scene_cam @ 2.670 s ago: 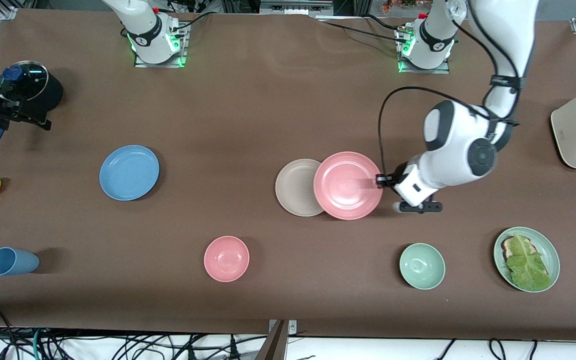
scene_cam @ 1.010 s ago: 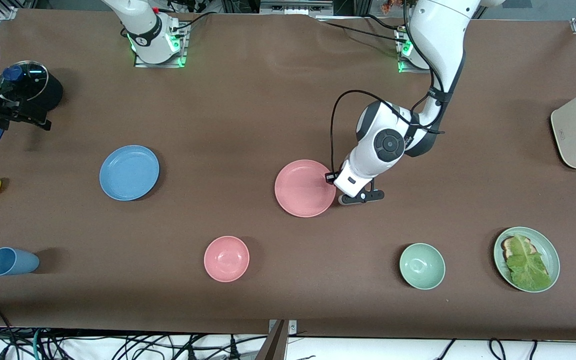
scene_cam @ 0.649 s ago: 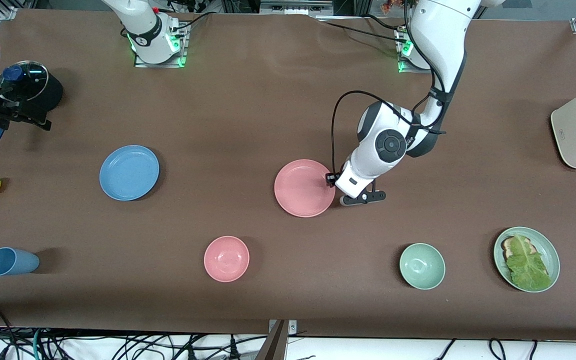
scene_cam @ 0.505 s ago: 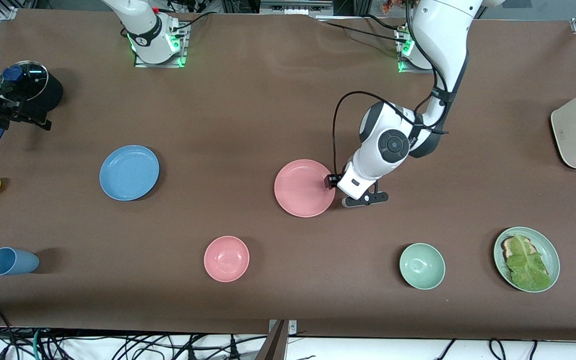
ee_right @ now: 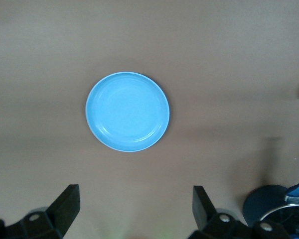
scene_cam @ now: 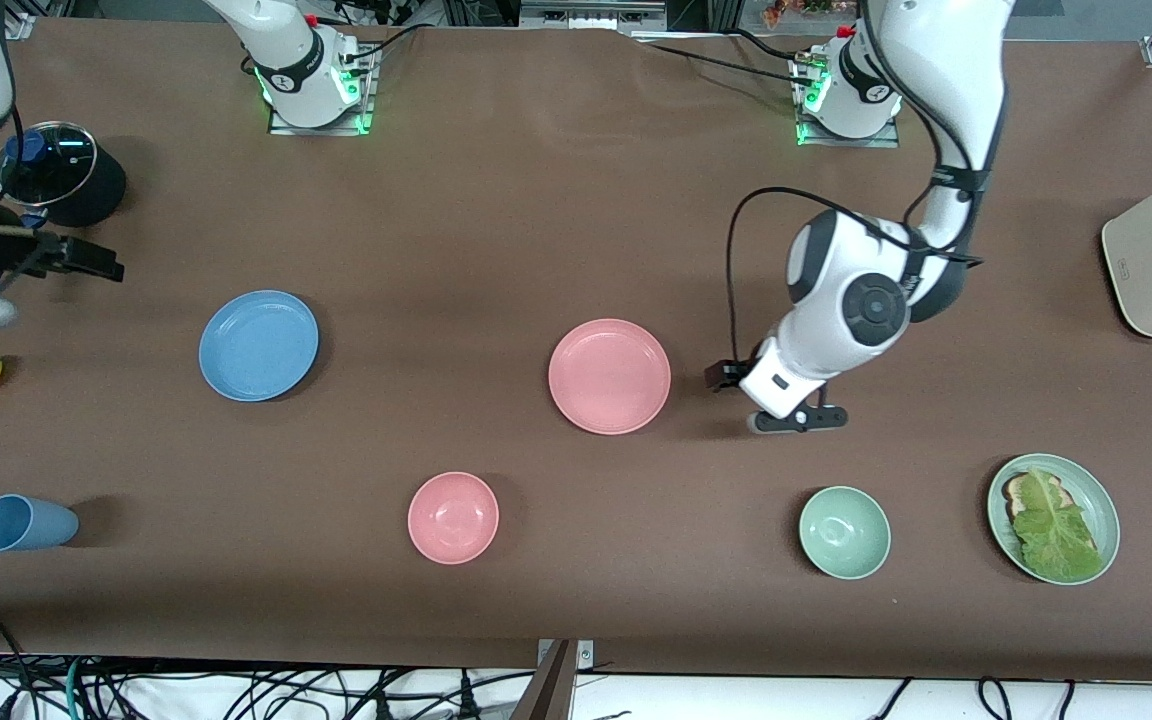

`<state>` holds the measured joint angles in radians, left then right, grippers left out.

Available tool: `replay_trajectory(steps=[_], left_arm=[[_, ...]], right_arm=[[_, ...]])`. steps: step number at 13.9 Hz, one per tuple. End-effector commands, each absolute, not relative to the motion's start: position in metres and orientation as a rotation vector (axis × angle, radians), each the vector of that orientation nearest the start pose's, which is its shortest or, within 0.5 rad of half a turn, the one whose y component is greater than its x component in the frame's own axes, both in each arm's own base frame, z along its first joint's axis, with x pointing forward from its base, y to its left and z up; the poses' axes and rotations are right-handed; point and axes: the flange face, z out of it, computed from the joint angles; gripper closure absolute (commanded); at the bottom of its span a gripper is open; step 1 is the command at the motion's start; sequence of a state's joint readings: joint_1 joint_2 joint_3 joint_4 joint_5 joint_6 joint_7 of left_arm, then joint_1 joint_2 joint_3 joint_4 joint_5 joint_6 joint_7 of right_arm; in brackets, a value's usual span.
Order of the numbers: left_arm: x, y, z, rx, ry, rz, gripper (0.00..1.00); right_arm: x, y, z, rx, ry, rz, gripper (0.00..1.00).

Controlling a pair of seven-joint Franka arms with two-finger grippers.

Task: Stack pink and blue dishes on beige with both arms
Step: 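Release the pink plate with the left gripper while the right gripper reaches the blue plate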

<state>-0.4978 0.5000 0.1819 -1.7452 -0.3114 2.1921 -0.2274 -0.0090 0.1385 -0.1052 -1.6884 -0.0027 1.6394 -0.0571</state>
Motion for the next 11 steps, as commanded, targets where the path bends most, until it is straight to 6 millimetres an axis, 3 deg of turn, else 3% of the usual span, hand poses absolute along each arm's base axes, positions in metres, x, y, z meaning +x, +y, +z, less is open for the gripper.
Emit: replay_trajectory(steps=[1, 3, 6, 9, 11], left_arm=[[0.628, -0.181, 0.298, -3.268, 0.014, 0.149, 0.01], [0.635, -0.145, 0.299, -3.272, 0.069, 0.158, 0.01], [0.645, -0.079, 0.306, -3.286, 0.2, 0.142, 0.01], [0.648, -0.035, 0.305, -3.289, 0.266, 0.122, 0.01], [0.649, -0.005, 0.304, -3.289, 0.3, 0.11, 0.0]], right_arm=[[0.586, -0.077, 0.469, -3.112, 0.125, 0.317, 0.0], [0.588, -0.079, 0.451, -3.113, 0.127, 0.322, 0.0], [0.586, -0.083, 0.402, -3.118, 0.135, 0.287, 0.0], [0.578, -0.084, 0.354, -3.121, 0.138, 0.233, 0.0], [0.575, -0.094, 0.319, -3.122, 0.132, 0.255, 0.0]])
